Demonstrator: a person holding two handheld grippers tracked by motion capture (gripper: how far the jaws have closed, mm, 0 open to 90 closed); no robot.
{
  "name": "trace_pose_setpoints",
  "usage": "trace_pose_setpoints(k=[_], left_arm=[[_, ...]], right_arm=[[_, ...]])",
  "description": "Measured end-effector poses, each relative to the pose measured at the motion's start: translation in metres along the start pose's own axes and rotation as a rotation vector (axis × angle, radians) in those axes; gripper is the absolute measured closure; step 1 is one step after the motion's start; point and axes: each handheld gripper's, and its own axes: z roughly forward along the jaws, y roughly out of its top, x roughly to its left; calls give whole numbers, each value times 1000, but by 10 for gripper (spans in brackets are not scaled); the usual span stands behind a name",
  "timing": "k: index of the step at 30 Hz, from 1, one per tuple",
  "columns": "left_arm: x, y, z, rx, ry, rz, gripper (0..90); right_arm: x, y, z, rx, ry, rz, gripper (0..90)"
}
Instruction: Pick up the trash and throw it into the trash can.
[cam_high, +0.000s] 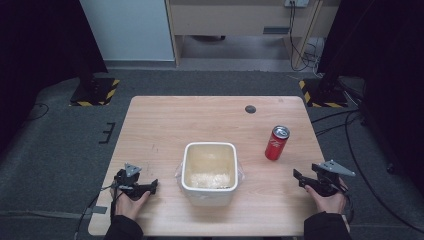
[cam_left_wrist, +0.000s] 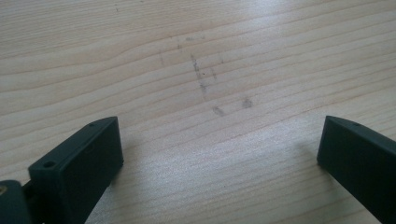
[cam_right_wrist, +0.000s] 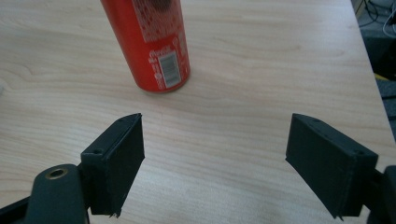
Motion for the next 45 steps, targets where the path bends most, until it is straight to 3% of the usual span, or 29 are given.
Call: trace_pose_setpoints(k=[15, 31, 45], left_arm=[[0, 1, 1, -1, -4, 3, 0], [-1, 3, 3, 0, -6, 5, 0], [-1, 4, 4, 0, -6, 6, 0]], right_arm=[[14, 19, -5, -105, 48, -4, 178], [8, 54, -9, -209, 45, 6, 163], [3, 89, -1, -274, 24, 7, 143]])
